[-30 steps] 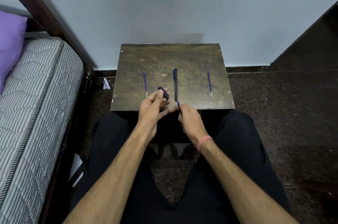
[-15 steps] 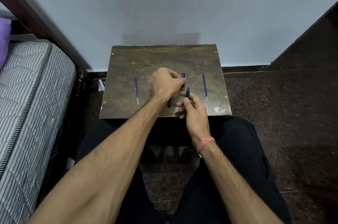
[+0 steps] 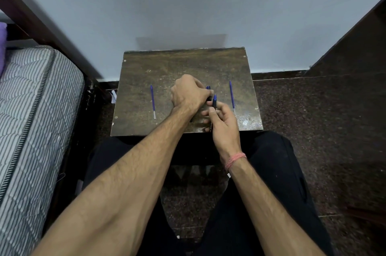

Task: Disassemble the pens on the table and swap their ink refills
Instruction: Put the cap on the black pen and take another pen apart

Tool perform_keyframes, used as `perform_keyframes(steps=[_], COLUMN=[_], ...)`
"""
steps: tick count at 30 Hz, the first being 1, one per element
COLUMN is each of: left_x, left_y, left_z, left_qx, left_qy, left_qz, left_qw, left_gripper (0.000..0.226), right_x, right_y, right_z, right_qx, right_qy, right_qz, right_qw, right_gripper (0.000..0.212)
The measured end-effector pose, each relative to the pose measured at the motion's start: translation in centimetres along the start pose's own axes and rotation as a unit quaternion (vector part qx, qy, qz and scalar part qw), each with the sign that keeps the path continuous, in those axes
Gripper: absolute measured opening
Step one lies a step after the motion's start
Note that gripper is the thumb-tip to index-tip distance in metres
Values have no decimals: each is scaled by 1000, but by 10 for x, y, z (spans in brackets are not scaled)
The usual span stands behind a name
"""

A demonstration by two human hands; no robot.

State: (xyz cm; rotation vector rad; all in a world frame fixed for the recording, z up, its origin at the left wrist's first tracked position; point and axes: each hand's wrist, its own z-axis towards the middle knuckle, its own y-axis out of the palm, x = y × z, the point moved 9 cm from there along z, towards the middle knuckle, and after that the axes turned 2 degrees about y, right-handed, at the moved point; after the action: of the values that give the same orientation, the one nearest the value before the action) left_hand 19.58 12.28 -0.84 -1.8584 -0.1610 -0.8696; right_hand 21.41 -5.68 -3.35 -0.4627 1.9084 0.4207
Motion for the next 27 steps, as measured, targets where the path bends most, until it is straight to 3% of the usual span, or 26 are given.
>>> perform_keyframes(steps=[5,9,14,17,22,27], left_x=[-14,-51,-100,-105,-114,-114], left_y=[-21,-22,-9,-9,-13,-7], left_z=[-31,-83,-138,-140,-148,-155], left_qx=[14,-48,-88,-110,-113,-124], left_qy=[18,43,37,-6,-15,8], left_qz=[-36,-183,-256,-307,-160,-166], left_qw=[999,981,962,945,980,978], left_gripper=[32,46,35,35,50,57], right_x=[-3,6,25,30,38,46], right_y=[5,21,26,27,35,32], right_z=[-4,-11,-23,-27,-38,-41], right_qx=[-29,-105,-115,-106,-132,-103], right_qy=[17,69,65,65,88,104], right_qz=[62,165,53,48,67,68], right_qw=[997,978,990,991,985,987], right_gripper=[24,25,30,34,23,23])
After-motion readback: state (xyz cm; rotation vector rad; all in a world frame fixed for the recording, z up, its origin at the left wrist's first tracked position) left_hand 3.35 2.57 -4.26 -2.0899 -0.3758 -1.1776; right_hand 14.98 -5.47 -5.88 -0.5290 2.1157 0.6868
